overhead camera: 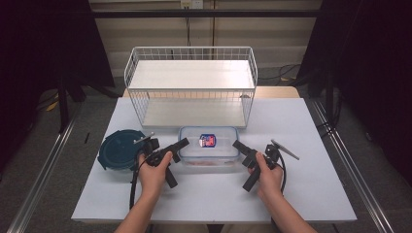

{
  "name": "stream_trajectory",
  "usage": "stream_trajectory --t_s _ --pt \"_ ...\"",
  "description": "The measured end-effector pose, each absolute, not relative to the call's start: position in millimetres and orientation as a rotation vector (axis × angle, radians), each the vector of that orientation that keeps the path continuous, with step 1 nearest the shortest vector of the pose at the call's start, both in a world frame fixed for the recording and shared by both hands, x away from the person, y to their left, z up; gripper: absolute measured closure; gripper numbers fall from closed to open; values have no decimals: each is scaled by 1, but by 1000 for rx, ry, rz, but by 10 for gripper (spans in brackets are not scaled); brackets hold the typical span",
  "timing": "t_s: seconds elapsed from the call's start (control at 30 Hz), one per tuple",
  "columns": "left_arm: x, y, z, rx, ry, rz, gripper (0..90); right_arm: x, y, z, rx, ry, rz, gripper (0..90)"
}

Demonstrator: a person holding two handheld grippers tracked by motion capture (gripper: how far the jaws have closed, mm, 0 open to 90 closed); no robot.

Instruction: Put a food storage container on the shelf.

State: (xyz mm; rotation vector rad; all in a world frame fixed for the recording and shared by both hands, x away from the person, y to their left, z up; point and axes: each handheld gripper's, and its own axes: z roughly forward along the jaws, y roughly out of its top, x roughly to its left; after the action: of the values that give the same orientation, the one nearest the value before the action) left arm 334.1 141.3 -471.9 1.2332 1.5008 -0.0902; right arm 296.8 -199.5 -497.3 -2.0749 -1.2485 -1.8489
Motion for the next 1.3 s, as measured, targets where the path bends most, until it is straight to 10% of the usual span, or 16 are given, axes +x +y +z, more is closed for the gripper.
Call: stream_trajectory --t_s 1.3 --pt "340 174 -353 1067 1300 30 494 321 -169 -373 -1891 -1224 -2190 580"
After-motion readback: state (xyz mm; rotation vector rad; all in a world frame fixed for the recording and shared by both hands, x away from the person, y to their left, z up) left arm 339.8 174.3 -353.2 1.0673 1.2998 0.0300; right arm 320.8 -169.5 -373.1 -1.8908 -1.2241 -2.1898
